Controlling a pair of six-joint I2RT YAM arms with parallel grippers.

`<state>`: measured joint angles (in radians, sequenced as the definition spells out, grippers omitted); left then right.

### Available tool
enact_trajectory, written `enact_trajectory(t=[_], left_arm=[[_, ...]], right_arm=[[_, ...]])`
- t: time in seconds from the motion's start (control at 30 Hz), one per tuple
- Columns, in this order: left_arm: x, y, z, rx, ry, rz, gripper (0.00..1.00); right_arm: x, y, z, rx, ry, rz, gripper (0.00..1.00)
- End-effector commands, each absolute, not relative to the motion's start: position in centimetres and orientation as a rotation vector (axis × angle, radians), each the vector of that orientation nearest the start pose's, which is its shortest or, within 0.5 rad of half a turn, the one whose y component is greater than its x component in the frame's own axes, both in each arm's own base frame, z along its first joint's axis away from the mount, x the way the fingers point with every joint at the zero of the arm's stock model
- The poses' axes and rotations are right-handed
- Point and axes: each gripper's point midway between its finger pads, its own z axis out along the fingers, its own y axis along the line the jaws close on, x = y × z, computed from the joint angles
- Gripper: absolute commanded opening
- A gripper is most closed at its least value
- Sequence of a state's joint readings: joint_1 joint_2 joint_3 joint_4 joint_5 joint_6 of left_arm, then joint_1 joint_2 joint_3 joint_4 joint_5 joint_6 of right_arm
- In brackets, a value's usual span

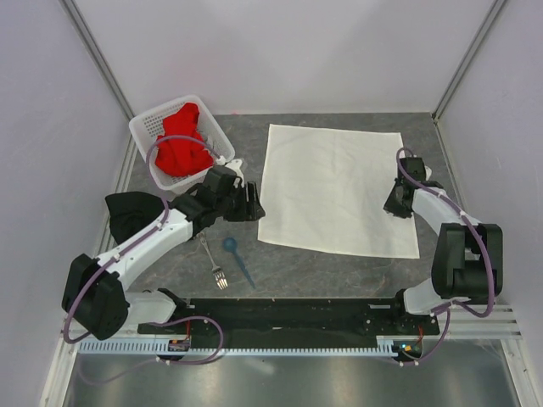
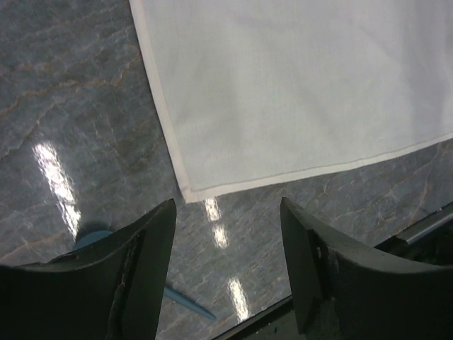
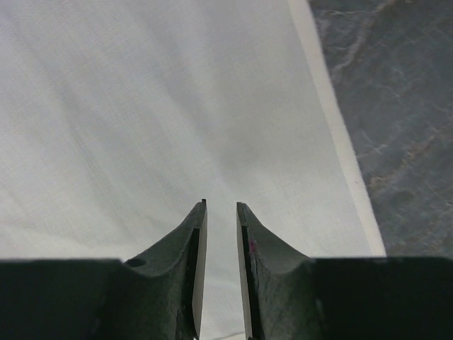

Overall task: Fold the napkin into a case and place the utensils inside
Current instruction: Pick up the flattened napkin from the center of the board.

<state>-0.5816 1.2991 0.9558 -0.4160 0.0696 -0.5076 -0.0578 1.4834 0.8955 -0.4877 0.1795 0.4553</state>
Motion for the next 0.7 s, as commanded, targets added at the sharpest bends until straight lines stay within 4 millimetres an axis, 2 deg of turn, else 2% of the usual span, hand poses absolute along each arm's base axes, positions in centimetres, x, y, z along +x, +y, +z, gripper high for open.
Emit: enact_trajectory(t=[0.0,0.07,0.1,0.17,0.23,0.3,0.33,0.5,0.6,0.67], left_arm=[[25.6,-23.0,14.5,0.057,2.417,-0.778,0.66],[25.0,-23.0,14.3,0.054,2.419,-0.808,0.64],[24.9,-23.1,14.3,0.042,2.418,-0.821,0.64],[24.7,-22.9,14.4,0.036,2.395,-0.831,0.64],[25.0,-22.6,14.3,0.017,2.383,-0.807,0.68],[25.3,-22.2,14.1,0.017,2.381,-0.778,0.74],[25.3,-22.1,14.1,0.018,2.381,-0.773,0.75],[25.9,-21.8,14.5,-0.008,2.367,-0.768,0.75],[25.9,-22.0,14.6,-0.01,2.37,-0.777,0.75],[25.9,-22.1,14.4,-0.013,2.379,-0.778,0.75]], right_arm=[[35.4,-1.4,4.6,0.612,2.487,-0.048,0.29],[36.1,-1.4,4.1,0.612,2.494,-0.048,0.29],[36.6,-0.2,4.0,0.572,2.495,-0.038,0.29],[37.5,0.1,3.9,0.563,2.495,-0.037,0.29],[38.6,0.9,4.0,0.534,2.491,-0.018,0.29],[39.0,1.6,3.3,0.515,2.511,-0.016,0.29],[39.8,1.9,3.6,0.51,2.501,-0.009,0.29],[41.1,3.4,2.3,0.479,2.534,0.005,0.29],[41.4,3.3,2.6,0.48,2.539,-0.017,0.3],[41.3,2.7,3.8,0.477,2.521,-0.053,0.31]])
